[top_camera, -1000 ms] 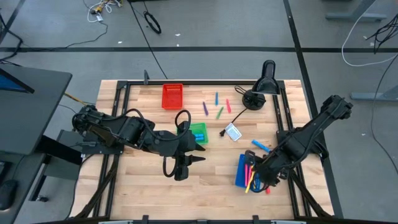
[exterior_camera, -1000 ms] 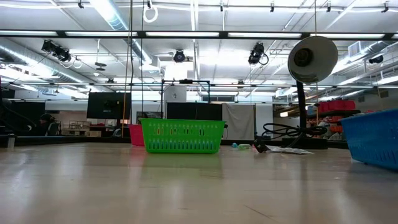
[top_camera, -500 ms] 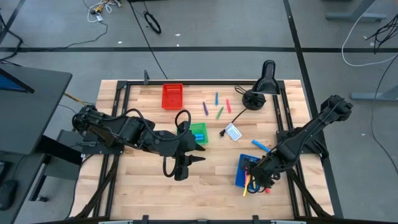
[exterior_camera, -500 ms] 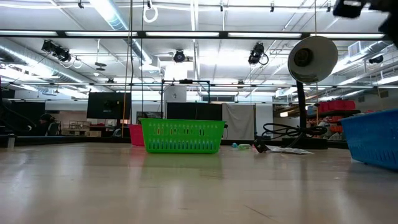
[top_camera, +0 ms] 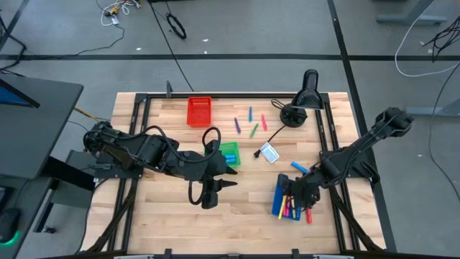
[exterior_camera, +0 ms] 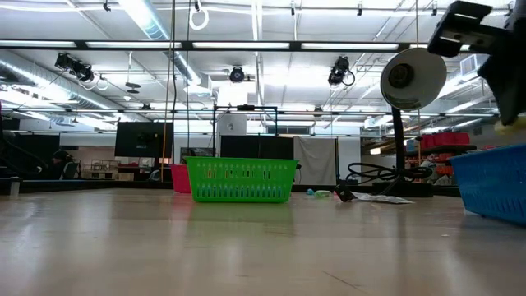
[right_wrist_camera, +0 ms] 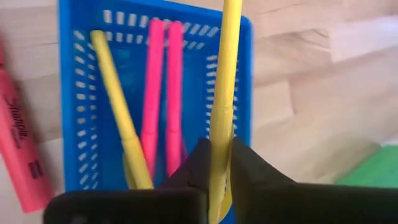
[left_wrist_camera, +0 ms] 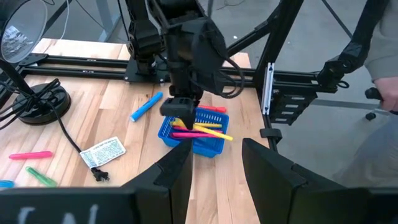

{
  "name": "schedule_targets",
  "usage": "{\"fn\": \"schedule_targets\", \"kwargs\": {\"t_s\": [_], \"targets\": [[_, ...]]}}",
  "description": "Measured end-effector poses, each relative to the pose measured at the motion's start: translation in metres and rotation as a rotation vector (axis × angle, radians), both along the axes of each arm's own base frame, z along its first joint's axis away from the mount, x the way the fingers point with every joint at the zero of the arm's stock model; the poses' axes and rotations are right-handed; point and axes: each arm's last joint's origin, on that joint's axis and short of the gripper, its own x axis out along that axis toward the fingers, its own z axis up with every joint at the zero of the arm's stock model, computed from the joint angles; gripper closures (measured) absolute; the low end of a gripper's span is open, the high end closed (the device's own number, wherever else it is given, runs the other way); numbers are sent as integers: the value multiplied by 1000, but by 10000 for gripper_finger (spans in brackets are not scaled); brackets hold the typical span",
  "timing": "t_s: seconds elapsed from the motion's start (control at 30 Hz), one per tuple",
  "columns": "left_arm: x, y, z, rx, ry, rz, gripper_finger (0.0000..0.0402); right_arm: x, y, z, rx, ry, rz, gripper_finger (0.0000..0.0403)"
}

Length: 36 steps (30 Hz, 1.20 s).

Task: Pick & Place Markers
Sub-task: Put the large yellow pen into the blue bin, then put the blue highlighter pen into the green bin

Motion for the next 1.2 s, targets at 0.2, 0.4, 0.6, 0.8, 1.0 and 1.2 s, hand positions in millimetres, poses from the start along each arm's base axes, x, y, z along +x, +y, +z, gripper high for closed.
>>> {"fn": "schedule_targets", "kwargs": {"t_s": [0.2,0.4,0.6,0.8,1.0,1.2], "targets": [[0,0,0,-1,-1,1,257,-3,-6,2,-8,23,-23,320],[0,0,0,-3,-1,2,257,-2,-10,1,-6,41,-63,253],[0,0,0,-3,0,2,257,0,-12,1,7,48,-102,209],[0,0,0,-2,0,2,257,-1,-13,1,33,68,-223,183],[0,1,0,-2,-1,3,257,-2,-16,17,102,150,-555,177],[2,0,3,-13,-29,2,257,0,-14,35,316,216,-990,177]]}}
